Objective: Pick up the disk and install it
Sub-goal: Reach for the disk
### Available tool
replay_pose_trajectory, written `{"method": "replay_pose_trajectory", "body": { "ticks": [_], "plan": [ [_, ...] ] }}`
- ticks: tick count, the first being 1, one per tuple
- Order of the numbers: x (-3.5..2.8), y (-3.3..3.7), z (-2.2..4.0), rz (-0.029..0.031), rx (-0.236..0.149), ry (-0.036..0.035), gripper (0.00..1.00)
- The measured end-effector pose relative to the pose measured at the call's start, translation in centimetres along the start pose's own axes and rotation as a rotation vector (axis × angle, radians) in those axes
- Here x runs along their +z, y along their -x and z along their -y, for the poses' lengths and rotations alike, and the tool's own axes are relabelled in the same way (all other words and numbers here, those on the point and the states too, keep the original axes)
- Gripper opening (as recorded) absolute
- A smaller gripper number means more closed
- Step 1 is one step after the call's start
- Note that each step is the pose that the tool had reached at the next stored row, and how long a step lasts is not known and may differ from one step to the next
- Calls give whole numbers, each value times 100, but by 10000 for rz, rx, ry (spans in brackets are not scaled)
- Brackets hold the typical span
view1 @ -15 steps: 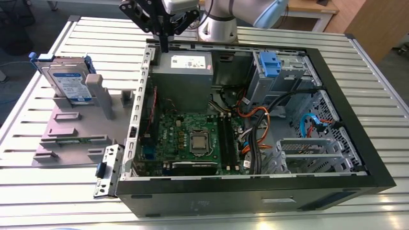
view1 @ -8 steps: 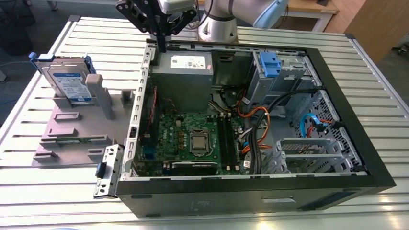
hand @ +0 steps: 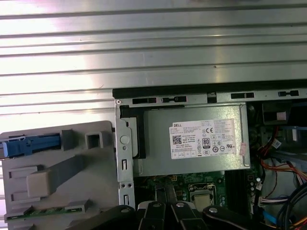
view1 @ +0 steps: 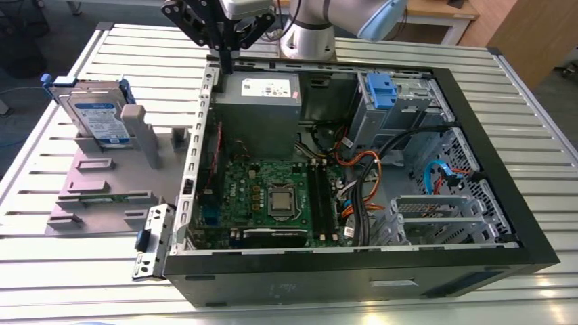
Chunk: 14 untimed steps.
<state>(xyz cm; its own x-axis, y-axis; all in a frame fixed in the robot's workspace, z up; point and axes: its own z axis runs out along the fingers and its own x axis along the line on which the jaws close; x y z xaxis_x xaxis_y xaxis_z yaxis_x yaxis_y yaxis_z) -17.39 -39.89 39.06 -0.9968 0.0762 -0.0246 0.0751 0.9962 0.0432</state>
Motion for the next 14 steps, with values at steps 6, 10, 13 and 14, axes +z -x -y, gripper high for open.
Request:
{"method": "replay_pose_trajectory", "body": {
  "ticks": [6,10,13,14],
  "plan": [
    [0,-11,1,0,0,0,11],
    [0,-20,1,0,0,0,11],
    [0,-30,2,0,0,0,11],
    [-1,-32,2,0,-1,-1,11]
  ]
}}
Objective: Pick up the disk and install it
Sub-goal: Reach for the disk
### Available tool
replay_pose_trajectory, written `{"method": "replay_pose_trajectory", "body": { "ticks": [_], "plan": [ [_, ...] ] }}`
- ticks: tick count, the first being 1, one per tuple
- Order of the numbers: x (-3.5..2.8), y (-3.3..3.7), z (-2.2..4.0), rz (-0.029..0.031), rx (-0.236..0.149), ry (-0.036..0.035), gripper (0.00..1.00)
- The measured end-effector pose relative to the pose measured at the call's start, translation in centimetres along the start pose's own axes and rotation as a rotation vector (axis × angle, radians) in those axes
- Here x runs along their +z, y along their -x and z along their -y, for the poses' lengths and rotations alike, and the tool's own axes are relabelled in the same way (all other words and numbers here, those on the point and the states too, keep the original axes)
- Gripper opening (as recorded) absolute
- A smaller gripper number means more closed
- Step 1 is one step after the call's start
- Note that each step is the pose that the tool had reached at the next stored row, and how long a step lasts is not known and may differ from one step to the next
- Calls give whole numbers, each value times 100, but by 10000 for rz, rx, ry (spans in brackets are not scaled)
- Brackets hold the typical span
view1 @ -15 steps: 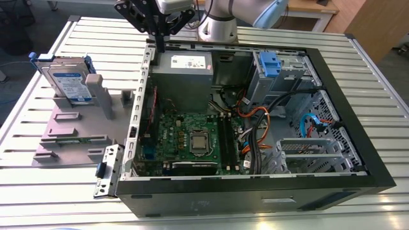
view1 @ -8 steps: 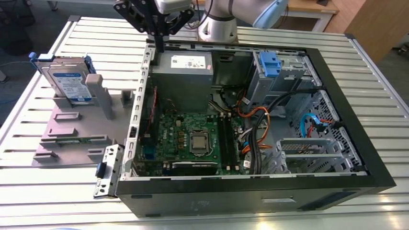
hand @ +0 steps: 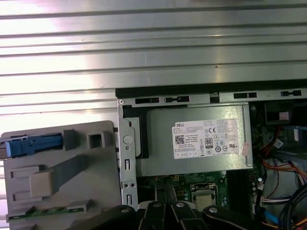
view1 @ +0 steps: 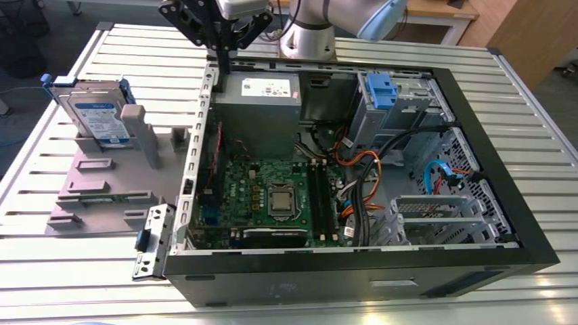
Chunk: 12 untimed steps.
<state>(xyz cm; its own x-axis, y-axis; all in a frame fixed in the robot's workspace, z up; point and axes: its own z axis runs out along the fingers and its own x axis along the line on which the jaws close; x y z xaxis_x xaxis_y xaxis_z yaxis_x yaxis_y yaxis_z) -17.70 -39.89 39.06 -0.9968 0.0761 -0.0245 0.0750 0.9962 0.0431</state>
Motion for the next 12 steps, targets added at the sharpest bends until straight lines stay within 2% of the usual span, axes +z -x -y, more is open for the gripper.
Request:
{"method": "replay_pose_trajectory", "body": {
  "ticks": [11,12],
  "plan": [
    [0,-28,2,0,1,0,11],
    [0,-46,4,0,1,0,11]
  ]
}}
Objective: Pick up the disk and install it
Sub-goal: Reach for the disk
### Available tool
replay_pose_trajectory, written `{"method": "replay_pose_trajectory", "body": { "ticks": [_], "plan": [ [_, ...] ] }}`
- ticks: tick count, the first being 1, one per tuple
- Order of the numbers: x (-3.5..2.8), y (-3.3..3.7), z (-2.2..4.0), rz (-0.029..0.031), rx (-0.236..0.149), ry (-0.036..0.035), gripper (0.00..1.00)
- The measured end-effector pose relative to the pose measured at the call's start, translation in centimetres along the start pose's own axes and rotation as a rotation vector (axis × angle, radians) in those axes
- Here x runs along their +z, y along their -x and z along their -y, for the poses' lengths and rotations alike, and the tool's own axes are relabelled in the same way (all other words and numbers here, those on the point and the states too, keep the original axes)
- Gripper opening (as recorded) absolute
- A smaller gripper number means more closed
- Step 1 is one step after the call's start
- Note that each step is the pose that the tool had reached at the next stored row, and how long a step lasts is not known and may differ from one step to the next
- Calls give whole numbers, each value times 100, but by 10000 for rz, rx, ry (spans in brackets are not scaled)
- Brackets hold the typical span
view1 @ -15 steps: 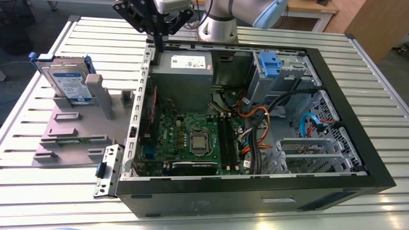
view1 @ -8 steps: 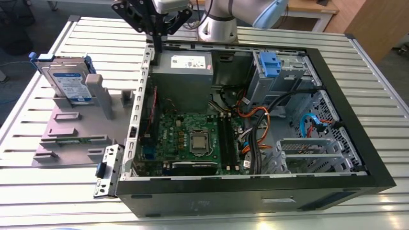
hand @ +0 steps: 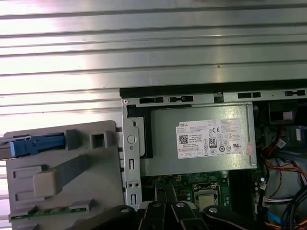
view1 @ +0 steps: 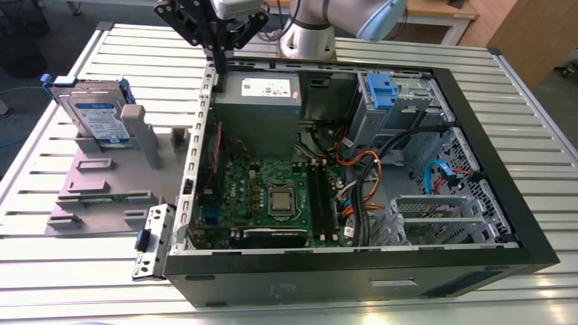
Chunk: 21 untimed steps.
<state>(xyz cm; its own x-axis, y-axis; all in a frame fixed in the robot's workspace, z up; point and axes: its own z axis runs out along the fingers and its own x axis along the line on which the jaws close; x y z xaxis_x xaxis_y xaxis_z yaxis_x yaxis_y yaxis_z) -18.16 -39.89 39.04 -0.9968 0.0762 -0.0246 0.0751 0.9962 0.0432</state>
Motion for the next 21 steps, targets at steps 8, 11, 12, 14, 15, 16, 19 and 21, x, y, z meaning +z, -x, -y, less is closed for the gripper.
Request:
{"method": "replay_pose_trajectory", "body": {
  "ticks": [8,11,12,14,15,16,19,21],
  "plan": [
    [0,-32,2,0,0,0,11],
    [0,-37,3,-1,0,0,11],
    [0,-39,3,0,0,0,11],
    [0,-77,6,0,0,0,11],
    [0,-79,6,0,0,1,11],
    [0,-81,6,0,0,0,11],
    [0,-89,7,0,0,0,11],
    [2,-159,12,0,0,0,11]
  ]
}}
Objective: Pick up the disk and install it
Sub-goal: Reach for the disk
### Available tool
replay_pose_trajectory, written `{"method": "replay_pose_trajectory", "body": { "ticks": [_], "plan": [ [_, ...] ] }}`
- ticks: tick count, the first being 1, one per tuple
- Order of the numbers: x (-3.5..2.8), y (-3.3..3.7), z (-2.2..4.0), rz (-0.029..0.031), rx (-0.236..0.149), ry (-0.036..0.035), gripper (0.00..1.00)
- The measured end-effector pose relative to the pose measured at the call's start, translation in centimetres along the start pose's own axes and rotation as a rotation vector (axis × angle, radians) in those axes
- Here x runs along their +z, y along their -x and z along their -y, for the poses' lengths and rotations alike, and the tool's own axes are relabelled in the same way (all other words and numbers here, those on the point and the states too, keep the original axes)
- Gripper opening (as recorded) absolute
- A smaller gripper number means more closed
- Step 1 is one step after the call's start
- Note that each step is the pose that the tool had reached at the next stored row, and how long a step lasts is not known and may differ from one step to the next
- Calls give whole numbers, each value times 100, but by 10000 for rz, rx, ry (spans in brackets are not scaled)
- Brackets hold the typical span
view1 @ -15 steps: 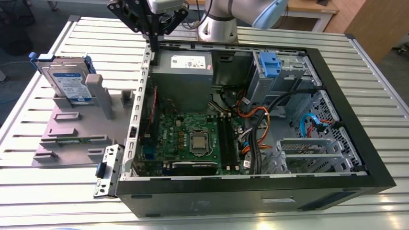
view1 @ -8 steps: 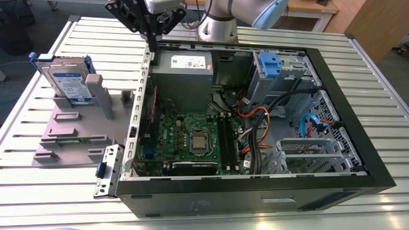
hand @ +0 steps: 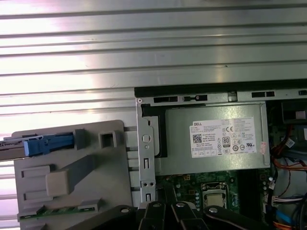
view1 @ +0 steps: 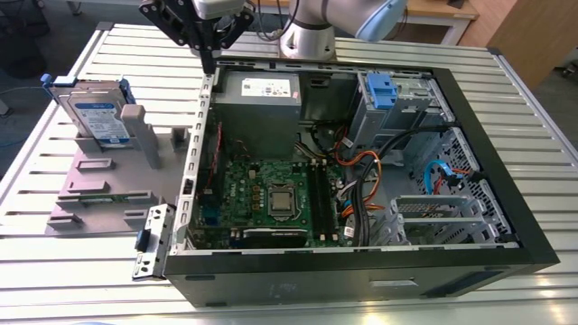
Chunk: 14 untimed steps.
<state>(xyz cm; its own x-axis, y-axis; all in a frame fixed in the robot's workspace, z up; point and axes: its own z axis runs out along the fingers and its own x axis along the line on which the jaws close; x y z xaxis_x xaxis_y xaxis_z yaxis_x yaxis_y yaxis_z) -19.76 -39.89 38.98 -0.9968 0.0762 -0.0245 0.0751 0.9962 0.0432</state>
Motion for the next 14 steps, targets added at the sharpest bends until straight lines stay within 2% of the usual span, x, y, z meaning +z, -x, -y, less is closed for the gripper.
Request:
{"method": "replay_pose_trajectory", "body": {
  "ticks": [1,14],
  "plan": [
    [1,-74,6,0,1,0,11],
    [1,-100,8,0,0,0,11]
  ]
}}
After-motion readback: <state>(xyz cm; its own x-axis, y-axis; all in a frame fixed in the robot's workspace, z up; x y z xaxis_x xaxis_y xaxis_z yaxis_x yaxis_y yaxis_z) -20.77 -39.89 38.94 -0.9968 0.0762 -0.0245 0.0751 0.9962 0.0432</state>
